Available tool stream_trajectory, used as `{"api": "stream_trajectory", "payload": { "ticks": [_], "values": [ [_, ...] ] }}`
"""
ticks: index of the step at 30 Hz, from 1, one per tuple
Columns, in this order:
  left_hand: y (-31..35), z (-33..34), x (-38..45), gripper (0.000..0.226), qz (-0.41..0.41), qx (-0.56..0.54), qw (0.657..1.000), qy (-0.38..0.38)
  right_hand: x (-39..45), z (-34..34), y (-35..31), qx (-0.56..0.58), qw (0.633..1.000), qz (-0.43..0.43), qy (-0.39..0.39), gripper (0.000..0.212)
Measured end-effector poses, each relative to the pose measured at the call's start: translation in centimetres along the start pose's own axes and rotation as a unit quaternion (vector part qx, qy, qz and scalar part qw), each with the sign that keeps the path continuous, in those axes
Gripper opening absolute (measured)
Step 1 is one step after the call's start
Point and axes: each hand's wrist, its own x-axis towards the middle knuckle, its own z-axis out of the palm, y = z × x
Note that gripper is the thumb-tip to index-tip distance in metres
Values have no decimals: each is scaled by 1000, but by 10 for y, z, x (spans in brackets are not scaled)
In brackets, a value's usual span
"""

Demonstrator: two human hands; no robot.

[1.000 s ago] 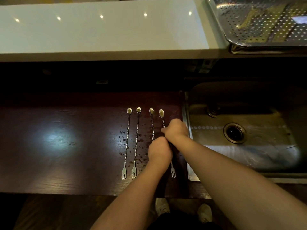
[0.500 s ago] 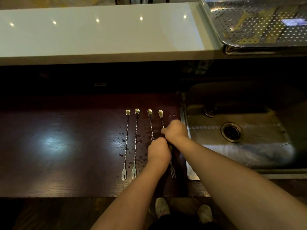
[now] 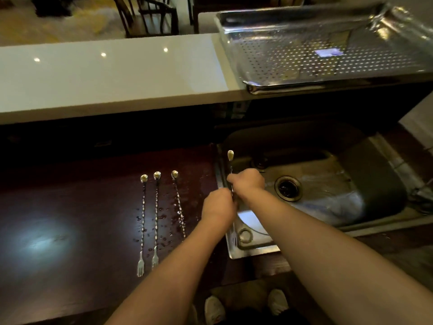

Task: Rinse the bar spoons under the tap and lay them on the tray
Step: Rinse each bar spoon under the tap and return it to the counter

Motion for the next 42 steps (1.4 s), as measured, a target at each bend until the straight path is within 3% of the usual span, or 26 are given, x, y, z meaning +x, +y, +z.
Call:
{"api": "stream_trajectory", "payload": {
  "ticks": [7,10,19,22,24,26,28,31,33,34,38,42],
  "values": [
    [60,23,13,15,41,64,996,-34,28,-68,39,210,973,62,-66,25],
    [83,35,16,11,57,87,994,-40,39,-92,59,253,961,76,-80,21],
    [148,82,26,28,78,216,973,-21,73,-148,114,344,928,119,-85,22],
    [170,96,19,27,47,160,983,76,81,-160,127,389,910,135,-54,26],
    [185,108,15,27,63,48,983,165,85,-169,135,422,893,150,-45,28],
    [199,120,12,31,23,-114,983,143,88,-175,141,443,881,162,-41,27],
    [210,135,13,43,-84,-318,942,61,89,-179,143,457,871,179,-34,20],
    [216,157,17,41,-230,-595,770,8,89,-184,144,518,830,204,-21,14],
    [219,168,21,35,-245,-690,680,39,91,-188,146,549,808,214,-6,15],
    [220,172,23,31,-242,-717,651,59,91,-189,148,558,801,218,1,16],
    [230,173,35,13,-232,-763,596,92,90,-192,159,581,778,239,16,17],
    [233,175,46,11,-257,-767,580,97,90,-193,168,597,759,256,33,16]
  ]
}}
